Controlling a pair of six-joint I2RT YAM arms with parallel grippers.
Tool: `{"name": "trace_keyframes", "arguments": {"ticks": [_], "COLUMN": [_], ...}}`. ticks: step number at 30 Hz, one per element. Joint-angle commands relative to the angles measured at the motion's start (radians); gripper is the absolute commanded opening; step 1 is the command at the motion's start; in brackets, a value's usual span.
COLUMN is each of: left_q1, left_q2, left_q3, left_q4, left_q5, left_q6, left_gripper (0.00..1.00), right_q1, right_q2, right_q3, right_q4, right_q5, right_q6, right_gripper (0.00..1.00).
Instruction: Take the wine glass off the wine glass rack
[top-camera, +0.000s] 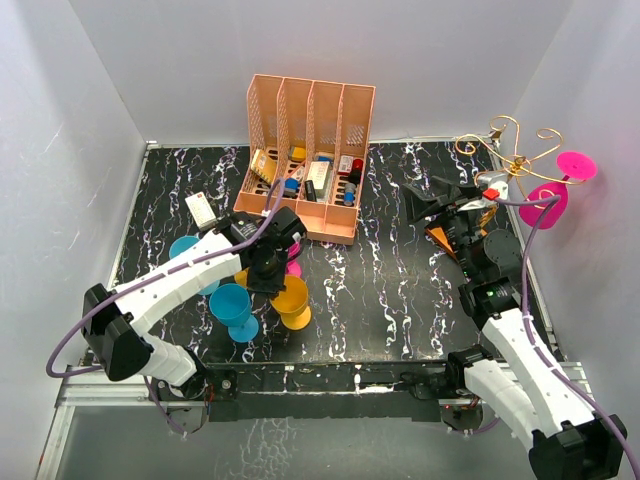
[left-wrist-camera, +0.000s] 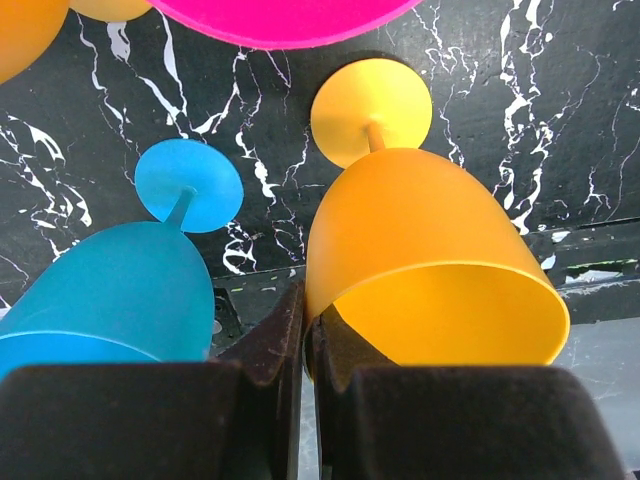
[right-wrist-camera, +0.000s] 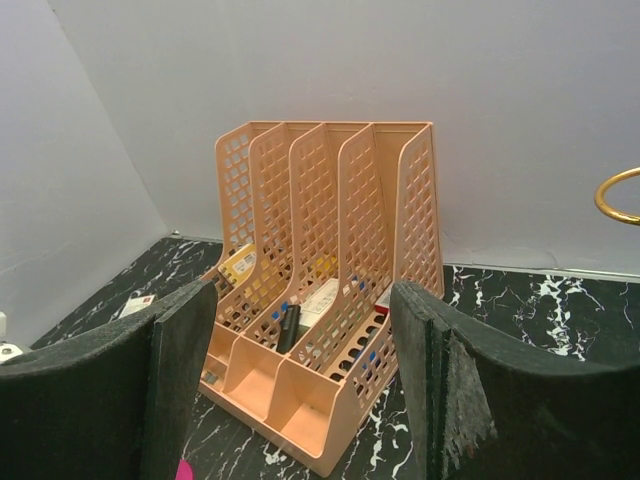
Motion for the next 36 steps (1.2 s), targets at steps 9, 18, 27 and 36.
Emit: {"name": "trace_keyframes", "arguments": {"ticks": [9,18,27,36], "left_q1": [0.011,0.015,0.015,0.014], "left_q2": [-0.036,-0.09,-0.35,-0.364], "left_q3": [-0.021,0.148,0.055,-0.068], "left_q4": [-0.013,-0.03,0.544,1.217], "left_q5": [-0.024,-0.089,-0.222,-0.18], "left_q6": [0.019,0.065,0.127,0.35], "left_gripper": [0.17,0.51,0.66,0.81], "right_q1": [0.006,0.007,0.006,0.006], "right_q2": [0.011,0.02,0.01,-0.019], "right_q3": [0.034,0.074,0.116,0.225], "right_q4": [-0.002,-0.045,-0.248,-0.496], "right_q5": [0.002,-0.006,-0.015,-0.074], "right_q6": [-0.008,0.03,0.173,0.19], "right_gripper": [0.75,0.74,0.74,0.74]}}
